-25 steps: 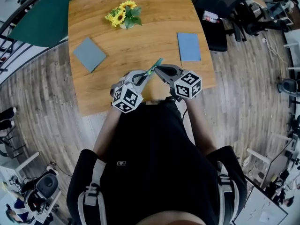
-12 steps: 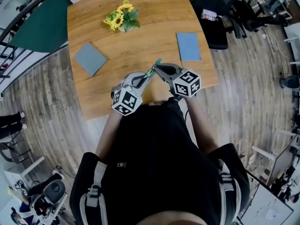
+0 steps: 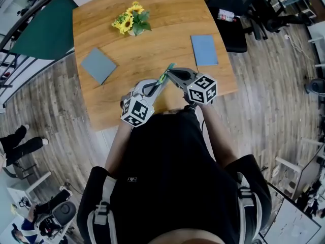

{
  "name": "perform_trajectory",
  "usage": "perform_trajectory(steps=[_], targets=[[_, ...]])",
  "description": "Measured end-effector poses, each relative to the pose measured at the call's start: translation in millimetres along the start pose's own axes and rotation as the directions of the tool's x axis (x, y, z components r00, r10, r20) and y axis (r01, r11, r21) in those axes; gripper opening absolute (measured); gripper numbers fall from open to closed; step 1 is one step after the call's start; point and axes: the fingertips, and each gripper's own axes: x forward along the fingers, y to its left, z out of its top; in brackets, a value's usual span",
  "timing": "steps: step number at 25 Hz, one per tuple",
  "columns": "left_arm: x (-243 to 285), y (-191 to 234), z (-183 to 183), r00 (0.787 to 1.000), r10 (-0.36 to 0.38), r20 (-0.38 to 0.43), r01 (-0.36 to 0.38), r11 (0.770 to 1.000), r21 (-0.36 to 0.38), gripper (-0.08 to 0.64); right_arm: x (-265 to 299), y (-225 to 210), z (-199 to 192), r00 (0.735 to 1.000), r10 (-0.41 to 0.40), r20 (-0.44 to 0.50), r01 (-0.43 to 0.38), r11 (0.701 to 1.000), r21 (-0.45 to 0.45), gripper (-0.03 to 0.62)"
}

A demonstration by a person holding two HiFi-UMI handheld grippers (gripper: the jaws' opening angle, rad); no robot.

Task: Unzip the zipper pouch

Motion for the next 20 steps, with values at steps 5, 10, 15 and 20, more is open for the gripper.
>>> perform_trajectory(steps=[5,10,15,20], targets=[[-2.4,-0.2,3.1,1.0,0.0,0.005,0.0,1.0,-0.003,0.009,-2.0,-3.9,0.8,1.0,-0.012,0.003,0.012,1.0,0.003,0.006],[-3.9,-0.6,3.9,1.0,0.0,0.009,0.0,1.0,-0.001,0.009,-2.5,-6.1,0.3,1.0,-0.022,0.007,0.022,1.0,0.003,0.006],[-4.7,0.1,4.2,1.0,0.004,0.007,-0.004,1.0,0.012,0.009,-2.6,-7.8,0.5,1.0,-0.029,0.012,0.029,1.0,0.003,0.008],[-6.4,1.3,3.8,1.0,0.0,0.01,0.0,1.0,0.017,0.009,-1.6,-13.7,-1.5,0.999,-0.045,0.015,0.045,0.999,0.007,0.007]])
